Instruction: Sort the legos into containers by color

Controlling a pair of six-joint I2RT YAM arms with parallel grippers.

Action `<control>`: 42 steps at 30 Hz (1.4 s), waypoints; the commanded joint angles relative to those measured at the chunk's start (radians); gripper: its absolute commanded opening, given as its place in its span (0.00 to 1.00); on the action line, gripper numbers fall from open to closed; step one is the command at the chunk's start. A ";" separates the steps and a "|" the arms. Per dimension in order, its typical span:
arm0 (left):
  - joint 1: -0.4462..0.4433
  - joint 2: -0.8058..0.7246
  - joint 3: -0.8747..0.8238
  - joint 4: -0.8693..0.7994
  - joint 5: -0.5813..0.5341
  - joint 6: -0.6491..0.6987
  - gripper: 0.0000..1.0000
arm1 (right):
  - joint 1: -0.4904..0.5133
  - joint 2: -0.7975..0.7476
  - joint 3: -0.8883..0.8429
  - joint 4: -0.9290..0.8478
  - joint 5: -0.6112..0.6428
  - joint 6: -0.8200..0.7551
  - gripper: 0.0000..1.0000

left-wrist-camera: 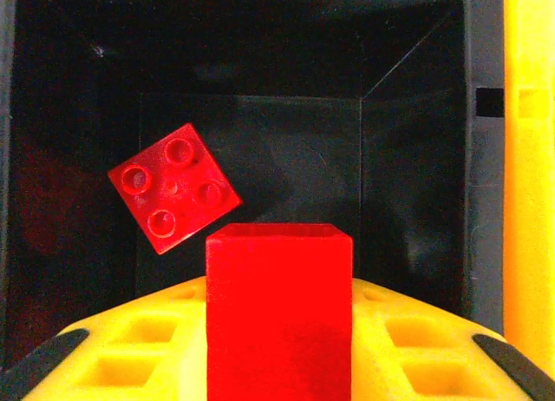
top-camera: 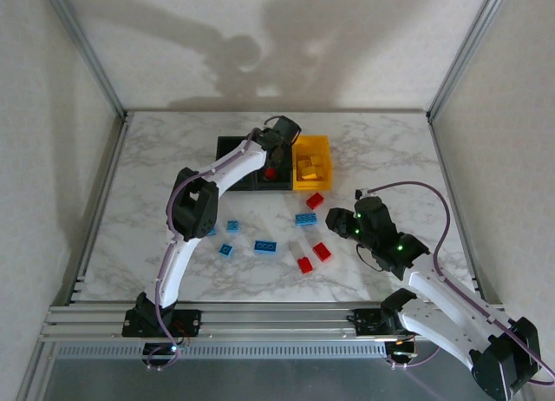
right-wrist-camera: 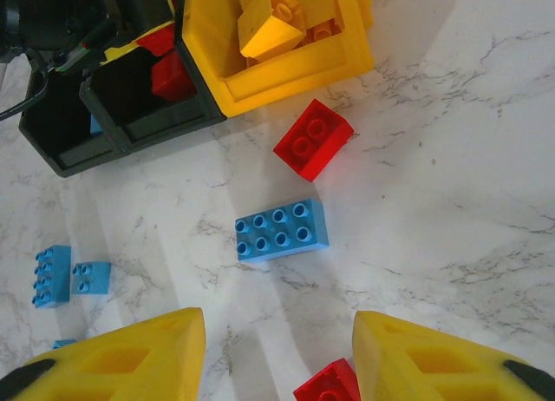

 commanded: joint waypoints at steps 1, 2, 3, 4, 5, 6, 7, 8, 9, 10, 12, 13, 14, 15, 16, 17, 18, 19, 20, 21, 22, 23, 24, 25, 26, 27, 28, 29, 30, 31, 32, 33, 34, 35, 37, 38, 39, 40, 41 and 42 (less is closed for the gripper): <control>0.004 0.012 0.025 -0.040 -0.006 -0.010 0.38 | 0.007 -0.003 -0.018 -0.001 0.023 0.014 0.48; 0.003 0.003 0.017 -0.037 -0.010 -0.010 0.42 | 0.006 0.000 -0.015 0.000 0.024 0.013 0.48; 0.003 -0.006 0.008 -0.033 -0.016 -0.011 0.46 | 0.006 0.002 -0.013 0.000 0.025 0.011 0.48; 0.003 -0.017 0.000 -0.029 -0.019 -0.013 0.51 | 0.006 0.005 -0.010 0.000 0.025 0.009 0.48; 0.003 -0.026 -0.006 -0.027 -0.021 -0.011 0.53 | 0.006 0.007 -0.006 0.000 0.023 0.008 0.48; 0.003 -0.037 -0.012 -0.027 -0.024 -0.013 0.55 | 0.006 0.008 -0.004 -0.001 0.023 0.007 0.48; 0.001 -0.051 -0.020 -0.026 -0.033 -0.014 0.58 | 0.006 0.007 -0.002 -0.002 0.023 0.007 0.48; 0.000 -0.064 -0.030 -0.021 -0.036 -0.014 0.59 | 0.006 0.008 -0.001 -0.003 0.023 0.006 0.48; -0.003 -0.083 -0.042 -0.016 -0.034 -0.016 0.59 | 0.006 0.007 0.003 -0.005 0.022 0.006 0.48; -0.007 -0.106 -0.060 -0.005 -0.033 -0.015 0.59 | 0.006 0.007 0.008 -0.011 0.022 0.006 0.48; -0.018 -0.155 -0.099 0.019 -0.032 -0.014 0.60 | 0.006 0.006 0.021 -0.025 0.026 0.002 0.48; -0.023 -0.180 -0.123 0.032 -0.028 -0.014 0.61 | 0.006 0.003 0.029 -0.035 0.029 0.000 0.48; -0.028 -0.204 -0.146 0.042 -0.019 -0.013 0.61 | 0.006 0.004 0.037 -0.043 0.031 -0.002 0.48; -0.035 -0.233 -0.175 0.055 -0.010 -0.013 0.61 | 0.006 0.004 0.048 -0.057 0.034 -0.004 0.49; -0.042 -0.263 -0.209 0.066 0.002 -0.011 0.61 | 0.006 0.002 0.058 -0.072 0.037 -0.007 0.49; -0.049 -0.292 -0.242 0.080 0.009 -0.011 0.62 | 0.006 0.000 0.068 -0.085 0.042 -0.006 0.49; -0.059 -0.326 -0.284 0.096 0.017 -0.011 0.62 | 0.006 -0.001 0.077 -0.104 0.045 -0.005 0.49; -0.068 -0.362 -0.329 0.110 0.029 -0.008 0.63 | 0.006 -0.001 0.085 -0.122 0.047 -0.003 0.50; -0.075 -0.390 -0.367 0.119 0.040 -0.008 0.64 | 0.006 -0.003 0.091 -0.140 0.050 0.000 0.50; -0.082 -0.428 -0.416 0.136 0.055 -0.007 0.64 | 0.007 -0.005 0.094 -0.159 0.053 0.008 0.50; -0.092 -0.466 -0.467 0.154 0.072 -0.008 0.64 | 0.006 -0.010 0.094 -0.179 0.057 0.013 0.51; -0.098 -0.495 -0.508 0.168 0.086 -0.011 0.65 | 0.007 -0.017 0.094 -0.193 0.058 0.018 0.51; -0.105 -0.528 -0.554 0.184 0.108 -0.013 0.66 | 0.007 -0.029 0.090 -0.209 0.059 0.024 0.53; -0.112 -0.557 -0.596 0.197 0.123 -0.018 0.66 | 0.007 -0.044 0.085 -0.225 0.064 0.034 0.54; -0.119 -0.581 -0.630 0.204 0.132 -0.026 0.66 | 0.006 -0.054 0.081 -0.239 0.070 0.046 0.56; -0.127 -0.605 -0.663 0.213 0.141 -0.033 0.66 | 0.006 -0.065 0.077 -0.254 0.072 0.057 0.56; -0.136 -0.628 -0.699 0.224 0.148 -0.046 0.66 | 0.006 -0.074 0.072 -0.267 0.073 0.066 0.57; -0.145 -0.647 -0.725 0.235 0.157 -0.058 0.66 | 0.006 -0.079 0.068 -0.276 0.074 0.075 0.58; -0.158 -0.665 -0.759 0.252 0.168 -0.076 0.66 | 0.007 -0.080 0.067 -0.287 0.072 0.085 0.58; -0.174 -0.682 -0.789 0.270 0.184 -0.092 0.67 | 0.006 -0.081 0.063 -0.295 0.072 0.093 0.58; -0.189 -0.693 -0.812 0.284 0.197 -0.103 0.67 | 0.006 -0.081 0.062 -0.300 0.070 0.102 0.58; -0.210 -0.700 -0.833 0.294 0.210 -0.119 0.67 | 0.006 -0.079 0.059 -0.303 0.066 0.108 0.58; -0.229 -0.703 -0.847 0.300 0.213 -0.134 0.67 | 0.006 -0.078 0.057 -0.305 0.063 0.113 0.58; -0.253 -0.704 -0.864 0.306 0.219 -0.148 0.67 | 0.006 -0.075 0.056 -0.305 0.056 0.117 0.58; -0.298 -0.701 -0.889 0.307 0.226 -0.168 0.67 | 0.006 -0.064 0.060 -0.310 0.046 0.128 0.59; -0.321 -0.700 -0.901 0.304 0.227 -0.188 0.67 | 0.006 -0.051 0.064 -0.312 0.035 0.131 0.59; -0.341 -0.701 -0.916 0.307 0.234 -0.207 0.67 | 0.006 -0.037 0.075 -0.315 0.028 0.133 0.59; -0.360 -0.703 -0.930 0.308 0.241 -0.223 0.66 | 0.006 -0.024 0.083 -0.318 0.021 0.133 0.59; -0.378 -0.708 -0.943 0.306 0.252 -0.243 0.66 | 0.006 -0.013 0.091 -0.321 0.016 0.133 0.59; -0.397 -0.711 -0.956 0.303 0.270 -0.255 0.66 | 0.006 -0.003 0.098 -0.327 0.016 0.129 0.59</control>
